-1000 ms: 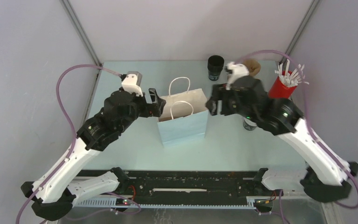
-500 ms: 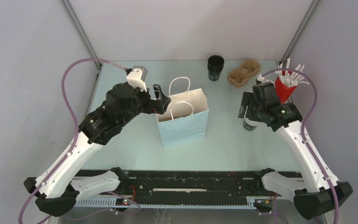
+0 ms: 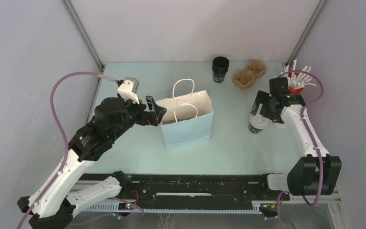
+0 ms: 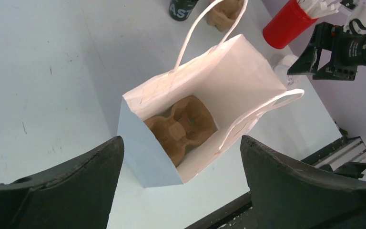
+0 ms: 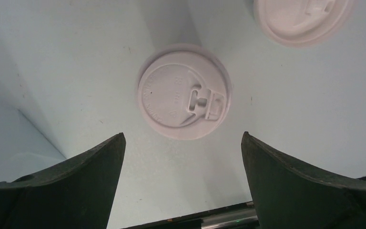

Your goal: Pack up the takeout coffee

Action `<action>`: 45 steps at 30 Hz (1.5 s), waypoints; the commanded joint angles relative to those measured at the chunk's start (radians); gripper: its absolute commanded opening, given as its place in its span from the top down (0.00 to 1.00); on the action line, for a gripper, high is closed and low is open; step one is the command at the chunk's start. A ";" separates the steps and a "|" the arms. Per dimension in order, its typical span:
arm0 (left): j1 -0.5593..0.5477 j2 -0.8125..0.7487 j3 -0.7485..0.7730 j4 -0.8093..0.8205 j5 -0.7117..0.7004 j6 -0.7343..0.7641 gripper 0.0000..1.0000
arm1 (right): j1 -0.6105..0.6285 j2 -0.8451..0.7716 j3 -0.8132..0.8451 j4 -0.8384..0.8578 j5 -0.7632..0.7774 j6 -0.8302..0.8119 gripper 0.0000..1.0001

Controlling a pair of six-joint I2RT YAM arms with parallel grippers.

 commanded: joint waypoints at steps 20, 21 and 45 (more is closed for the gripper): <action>0.023 -0.036 -0.076 0.011 0.051 0.006 0.04 | -0.018 0.157 0.001 0.101 0.000 -0.093 0.00; 0.022 -0.035 -0.076 0.011 0.053 0.005 0.04 | -0.017 0.163 0.000 0.102 0.001 -0.093 0.00; 0.026 -0.043 -0.095 0.008 0.059 -0.001 0.04 | -0.050 0.188 -0.009 0.115 -0.027 -0.094 0.09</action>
